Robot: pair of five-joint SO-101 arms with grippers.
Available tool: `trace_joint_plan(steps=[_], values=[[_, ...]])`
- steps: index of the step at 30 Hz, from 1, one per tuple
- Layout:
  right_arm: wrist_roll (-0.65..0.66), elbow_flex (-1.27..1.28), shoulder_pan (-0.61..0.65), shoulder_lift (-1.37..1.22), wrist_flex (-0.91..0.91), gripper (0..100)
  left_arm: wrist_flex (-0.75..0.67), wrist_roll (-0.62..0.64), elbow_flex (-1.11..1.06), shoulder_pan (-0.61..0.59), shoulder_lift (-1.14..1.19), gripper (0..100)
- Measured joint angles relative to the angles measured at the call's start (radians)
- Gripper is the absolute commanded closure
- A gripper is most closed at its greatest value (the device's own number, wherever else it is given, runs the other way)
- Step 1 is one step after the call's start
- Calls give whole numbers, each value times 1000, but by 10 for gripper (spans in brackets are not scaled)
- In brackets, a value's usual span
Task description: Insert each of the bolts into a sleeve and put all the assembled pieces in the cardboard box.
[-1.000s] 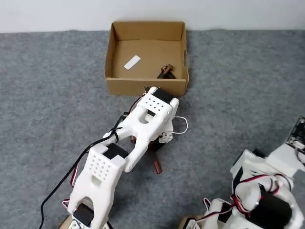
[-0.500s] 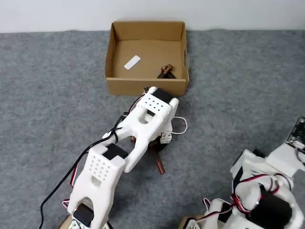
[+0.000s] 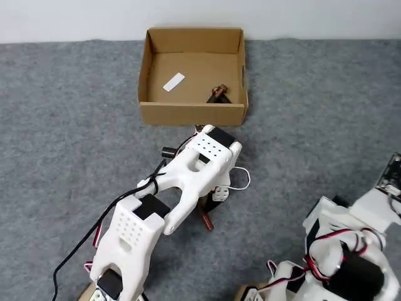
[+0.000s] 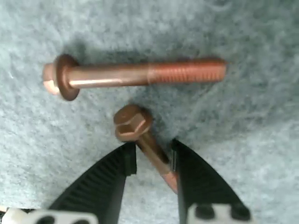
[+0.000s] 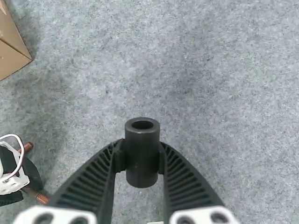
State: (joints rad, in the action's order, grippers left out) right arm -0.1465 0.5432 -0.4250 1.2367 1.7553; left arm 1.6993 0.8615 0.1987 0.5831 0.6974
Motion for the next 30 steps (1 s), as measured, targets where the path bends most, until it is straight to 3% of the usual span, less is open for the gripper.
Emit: trace_joint_plan(steps=[4, 19, 23, 30], values=[[0, 0, 0, 0, 0, 987, -11, 8, 23, -20, 26, 983], [0, 0, 0, 0, 0, 990, 8, 17, 87, -29, 37, 995], [20, -32, 0, 0, 0, 990, 17, 18, 77, -57, -83, 995], [118, -97, 0, 2, 0, 990, 25, -37, 12, -12, -520, 995]])
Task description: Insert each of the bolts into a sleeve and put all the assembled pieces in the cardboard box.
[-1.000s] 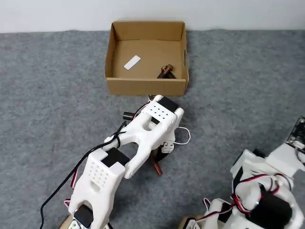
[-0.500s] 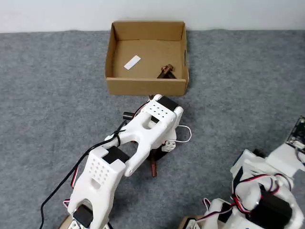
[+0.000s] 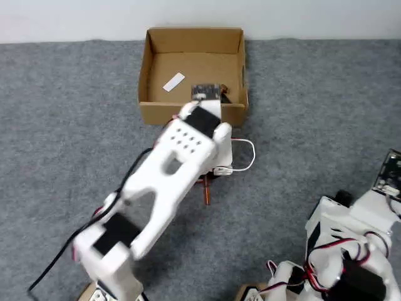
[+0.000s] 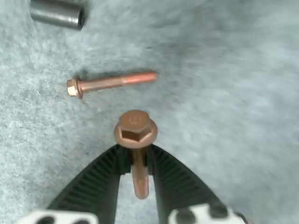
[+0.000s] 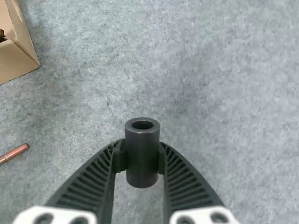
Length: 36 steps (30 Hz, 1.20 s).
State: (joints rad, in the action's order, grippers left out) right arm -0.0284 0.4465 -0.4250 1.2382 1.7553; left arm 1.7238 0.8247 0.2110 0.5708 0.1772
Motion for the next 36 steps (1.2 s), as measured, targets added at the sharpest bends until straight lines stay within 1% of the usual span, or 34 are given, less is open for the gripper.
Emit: trace_joint_plan(steps=[3, 5, 7, 11, 13, 14, 17, 21, 26, 29, 32, 36], values=[[8, -3, 0, 52, 0, 990, 2, -6, -69, -3, -173, 995], [11, -5, 31, 124, 0, 990, 3, -8, -126, -3, -285, 995], [11, -2, 86, 189, 0, 991, 6, -21, -187, 5, -397, 995], [11, 78, 245, 322, 0, 991, -15, -68, -330, 2, -634, 995], [11, 157, 315, 379, 0, 991, -57, -97, -422, 3, -761, 995], [11, 195, 330, 404, 0, 991, -81, -110, -471, 3, -822, 995], [14, 255, 350, 462, -18, 991, -147, -147, -641, -9, -1005, 995], [43, 331, 356, 488, -64, 991, -229, -218, -853, -75, -1227, 995], [46, 428, 373, 489, -157, 990, -397, -341, -1017, -155, -1490, 995], [46, 488, 459, 489, -224, 990, -473, -358, -1089, -166, -1611, 995], [43, 557, 600, 489, -307, 990, -535, -359, -1155, -166, -1700, 995], [-63, 658, 796, 488, -443, 990, -674, -367, -1246, -166, -1817, 995]])
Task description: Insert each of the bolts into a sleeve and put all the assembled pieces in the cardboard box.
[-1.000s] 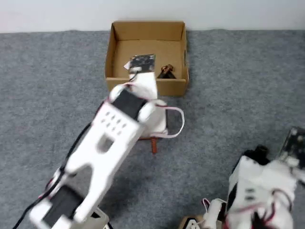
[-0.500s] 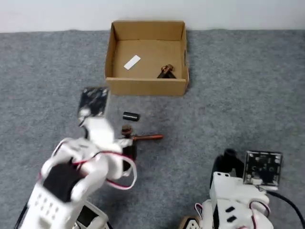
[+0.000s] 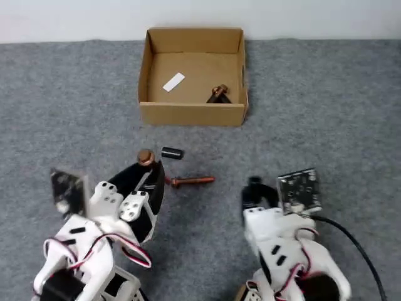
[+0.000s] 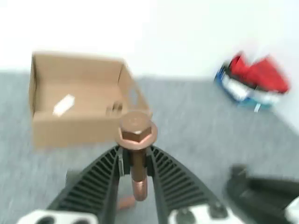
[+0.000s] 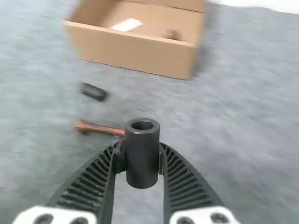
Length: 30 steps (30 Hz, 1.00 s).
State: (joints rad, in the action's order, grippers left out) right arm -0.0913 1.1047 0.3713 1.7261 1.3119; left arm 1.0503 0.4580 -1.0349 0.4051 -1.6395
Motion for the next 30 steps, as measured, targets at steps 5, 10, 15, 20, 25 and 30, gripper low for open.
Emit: trace_joint_plan(steps=[5, 10, 15, 20, 25, 30], values=[[-40, 104, 186, -15, -141, 990, -104, -38, -55, 0, -104, 995], [-41, 144, 319, -14, -233, 990, -114, -44, -55, 21, -130, 995], [32, 144, 381, -14, -295, 990, -114, -17, -55, 118, -130, 995], [133, 144, 384, -14, -311, 990, -114, 26, -55, 143, -130, 995], [195, 144, 384, -14, -311, 990, -114, 32, -55, 144, -130, 995], [250, 144, 384, -14, -381, 990, -103, 37, -55, 147, -130, 995]])
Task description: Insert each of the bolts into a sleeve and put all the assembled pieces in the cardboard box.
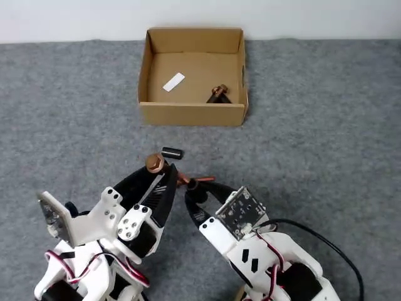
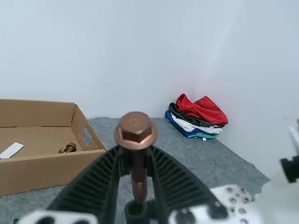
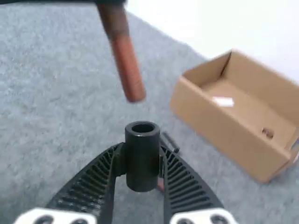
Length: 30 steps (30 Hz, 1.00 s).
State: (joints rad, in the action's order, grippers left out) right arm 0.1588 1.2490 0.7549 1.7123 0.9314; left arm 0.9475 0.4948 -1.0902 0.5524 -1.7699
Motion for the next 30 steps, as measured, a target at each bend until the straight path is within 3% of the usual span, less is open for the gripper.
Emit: trace_joint_plan(steps=[18, 26, 30], values=[[117, 2, 11, -2, -55, 990, 8, 0, -118, 5, -2, 995], [158, 5, 11, -3, -74, 990, 37, -5, -166, 83, -3, 991], [158, 6, 8, -5, -74, 990, 40, -8, -186, 89, -5, 886]])
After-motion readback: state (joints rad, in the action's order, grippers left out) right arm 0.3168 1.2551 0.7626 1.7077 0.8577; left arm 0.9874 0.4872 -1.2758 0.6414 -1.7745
